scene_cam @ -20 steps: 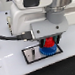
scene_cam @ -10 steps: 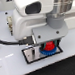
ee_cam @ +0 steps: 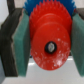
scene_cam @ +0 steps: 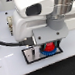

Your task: Insert the blue gear onto the right peg, followed by the red gear

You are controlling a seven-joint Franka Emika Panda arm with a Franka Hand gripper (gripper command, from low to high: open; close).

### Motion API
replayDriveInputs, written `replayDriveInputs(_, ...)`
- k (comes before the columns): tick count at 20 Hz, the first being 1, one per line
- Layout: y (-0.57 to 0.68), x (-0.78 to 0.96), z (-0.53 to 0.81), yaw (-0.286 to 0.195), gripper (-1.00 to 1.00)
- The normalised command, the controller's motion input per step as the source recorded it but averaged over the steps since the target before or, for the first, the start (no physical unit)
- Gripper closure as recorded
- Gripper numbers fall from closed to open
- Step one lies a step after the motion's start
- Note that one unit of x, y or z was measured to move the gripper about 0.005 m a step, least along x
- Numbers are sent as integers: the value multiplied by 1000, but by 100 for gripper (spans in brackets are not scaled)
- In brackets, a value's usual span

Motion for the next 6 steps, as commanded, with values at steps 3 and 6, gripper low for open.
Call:
replayDriveInputs(3,51,113,13,0,-100)
replayDriveInputs(6,96,11,518,0,-100)
